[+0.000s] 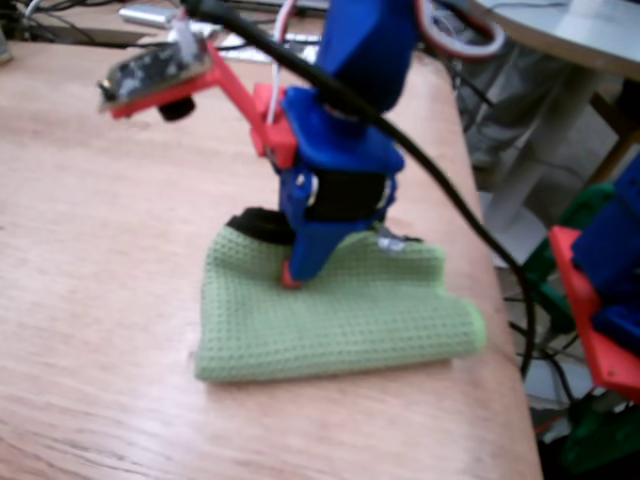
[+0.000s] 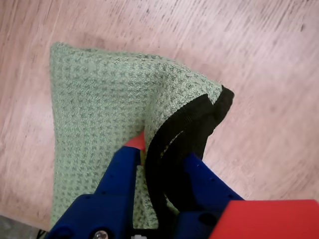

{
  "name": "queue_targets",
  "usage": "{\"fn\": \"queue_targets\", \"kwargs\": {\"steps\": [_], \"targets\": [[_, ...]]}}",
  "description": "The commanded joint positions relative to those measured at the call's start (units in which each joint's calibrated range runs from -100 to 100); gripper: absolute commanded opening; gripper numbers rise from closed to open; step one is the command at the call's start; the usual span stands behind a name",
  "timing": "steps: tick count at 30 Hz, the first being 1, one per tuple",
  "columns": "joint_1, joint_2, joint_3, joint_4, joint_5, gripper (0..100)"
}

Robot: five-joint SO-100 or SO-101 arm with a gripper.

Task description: Clean the table

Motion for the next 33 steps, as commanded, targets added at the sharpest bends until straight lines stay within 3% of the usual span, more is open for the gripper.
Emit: {"fn": "queue_targets", "kwargs": {"steps": [1, 4, 7, 11, 16, 20, 25, 27, 30, 33], "targets": [[7.3, -6.5, 8.4, 1.6, 0.4, 1], [22.9, -7.2, 9.0, 1.6, 1.5, 1], [53.0, -6.1, 7.5, 0.5, 9.7, 1], [66.9, 2.5, 0.3, 0.5, 12.3, 1], [72.1, 22.5, -26.7, 1.1, 12.2, 1], [79.6, 30.8, -39.4, 0.6, 12.3, 1], [80.1, 35.7, -52.2, 1.8, 12.6, 1], [79.7, 18.9, -51.0, 2.6, 12.5, 1], [74.7, -10.6, -42.4, 16.2, 12.8, 1], [54.9, -29.0, -39.9, 26.6, 12.3, 1]]}}
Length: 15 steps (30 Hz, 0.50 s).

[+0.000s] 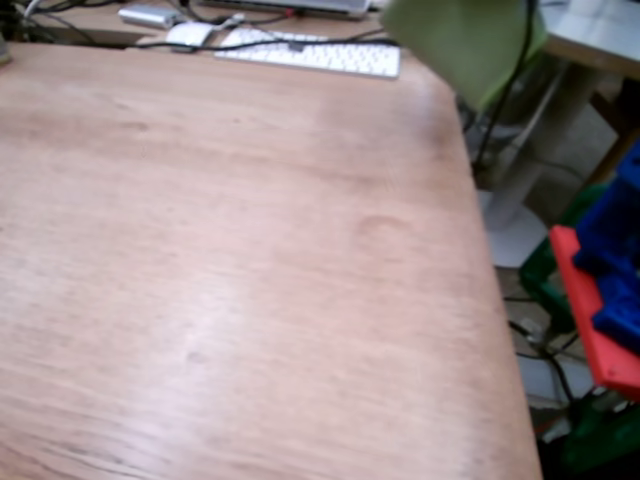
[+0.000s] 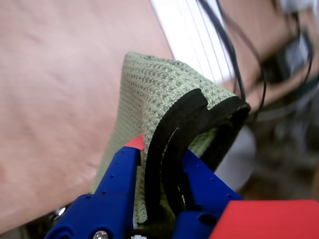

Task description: Clean the table

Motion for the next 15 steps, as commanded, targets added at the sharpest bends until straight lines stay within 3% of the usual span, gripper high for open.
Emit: {"fn": "queue_targets", "kwargs": {"steps": [1, 5, 7, 11, 15], "targets": [[-20.9, -17.9, -0.2, 7.5, -0.5, 1], [-53.5, -18.1, -0.2, 8.6, -0.5, 1], [-65.0, -12.5, -1.0, 7.9, -1.0, 1], [-77.5, 0.3, -5.8, 7.4, -6.9, 1], [-78.1, 16.4, -12.9, 7.4, -9.9, 1]]}}
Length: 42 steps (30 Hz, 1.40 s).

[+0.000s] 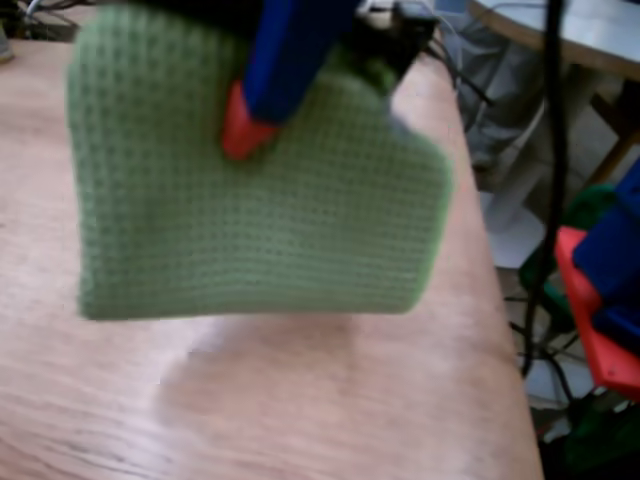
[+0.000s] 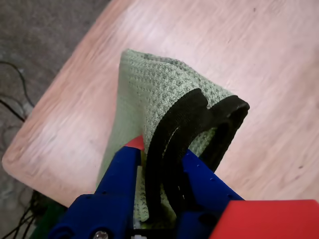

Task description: Clean the table

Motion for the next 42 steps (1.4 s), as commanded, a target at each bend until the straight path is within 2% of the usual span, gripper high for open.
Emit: {"fn": "queue_targets", "kwargs": {"steps": [1, 5, 10, 15, 19, 23, 30, 38, 42], "targets": [[-0.4, 9.5, -8.2, -1.1, -1.0, 1], [-1.2, 28.7, -22.8, -1.1, -4.8, 1], [-3.9, 46.0, -34.6, -1.2, -5.0, 1], [-4.8, 55.2, -41.7, -1.2, -5.0, 1], [18.4, 56.9, -43.9, -2.0, -4.3, 1], [37.9, 58.2, -43.0, -10.5, -4.2, 1], [69.5, 64.6, -43.5, -10.9, -1.6, 1], [87.9, 66.7, -42.9, -9.9, -1.5, 1], [89.6, 65.0, -43.1, -9.2, -1.6, 1]]}}
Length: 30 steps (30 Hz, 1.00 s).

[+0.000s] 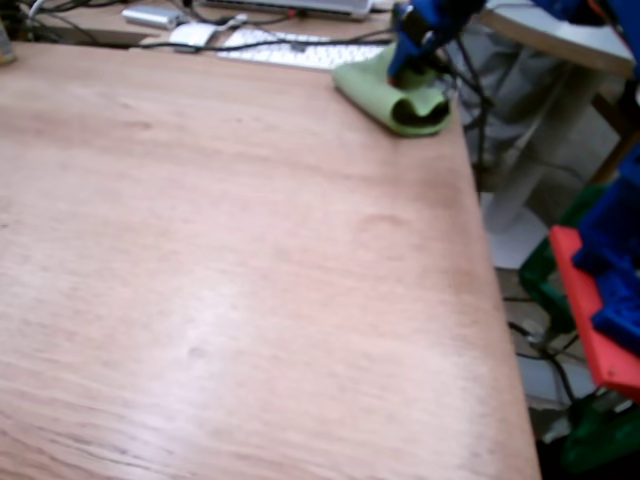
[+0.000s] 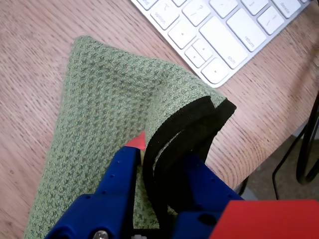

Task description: Clean the table

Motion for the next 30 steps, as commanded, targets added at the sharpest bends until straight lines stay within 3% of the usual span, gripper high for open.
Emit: {"fn": "queue_targets", "kwargs": {"steps": [1, 3, 5, 8, 11, 14, 16, 20, 30], "targets": [[3.4, -2.4, 0.5, 3.8, 0.2, 1], [2.4, -15.8, 0.2, 13.5, 0.3, 1], [-0.5, -39.6, 0.3, 22.3, 1.5, 1], [-21.8, -63.0, 1.1, 25.9, 3.0, 1], [-44.5, -67.5, 0.3, 25.6, 2.9, 1], [-67.8, -61.5, 0.3, 24.8, 2.9, 1], [-76.5, -55.4, 0.1, 24.6, 2.9, 1], [-80.9, -44.1, 0.1, 11.7, 0.0, 1], [-81.2, -15.5, 0.2, -20.2, -0.2, 1]]}}
